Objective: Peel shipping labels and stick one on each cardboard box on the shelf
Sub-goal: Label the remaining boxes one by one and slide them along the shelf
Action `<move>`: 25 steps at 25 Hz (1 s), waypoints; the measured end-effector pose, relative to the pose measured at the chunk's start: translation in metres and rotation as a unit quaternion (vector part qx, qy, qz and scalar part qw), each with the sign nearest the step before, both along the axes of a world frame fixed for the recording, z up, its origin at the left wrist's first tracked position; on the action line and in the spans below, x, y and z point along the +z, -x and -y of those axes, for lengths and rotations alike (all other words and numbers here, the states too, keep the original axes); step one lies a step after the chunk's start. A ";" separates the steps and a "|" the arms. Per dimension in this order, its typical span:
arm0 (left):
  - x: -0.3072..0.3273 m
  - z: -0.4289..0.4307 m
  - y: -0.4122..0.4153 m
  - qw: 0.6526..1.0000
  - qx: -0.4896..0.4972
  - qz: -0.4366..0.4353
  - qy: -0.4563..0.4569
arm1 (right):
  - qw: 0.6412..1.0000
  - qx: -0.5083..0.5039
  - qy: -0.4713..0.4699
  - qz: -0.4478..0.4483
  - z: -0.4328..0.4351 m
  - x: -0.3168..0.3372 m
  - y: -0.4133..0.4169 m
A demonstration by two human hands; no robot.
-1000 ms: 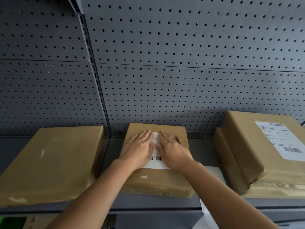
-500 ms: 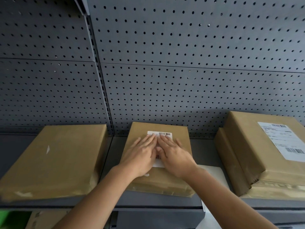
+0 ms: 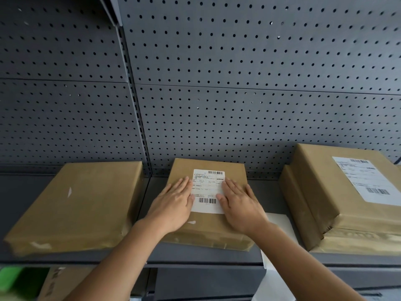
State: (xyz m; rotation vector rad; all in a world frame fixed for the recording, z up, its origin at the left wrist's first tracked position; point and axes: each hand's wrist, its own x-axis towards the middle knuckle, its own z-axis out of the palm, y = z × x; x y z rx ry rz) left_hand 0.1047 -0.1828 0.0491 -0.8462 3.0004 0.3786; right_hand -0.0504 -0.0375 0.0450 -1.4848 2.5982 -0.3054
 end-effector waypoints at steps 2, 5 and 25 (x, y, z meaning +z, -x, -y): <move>0.003 -0.013 -0.004 1.000 -0.025 -0.014 0.002 | 0.999 0.034 0.023 0.001 -0.005 0.005 -0.016; 0.002 -0.036 -0.013 0.998 -0.065 -0.012 0.014 | 0.996 0.087 0.030 0.012 -0.015 0.006 -0.046; -0.005 -0.038 -0.068 0.920 0.265 -0.118 -0.264 | 0.903 -0.165 0.134 0.374 -0.082 -0.007 -0.030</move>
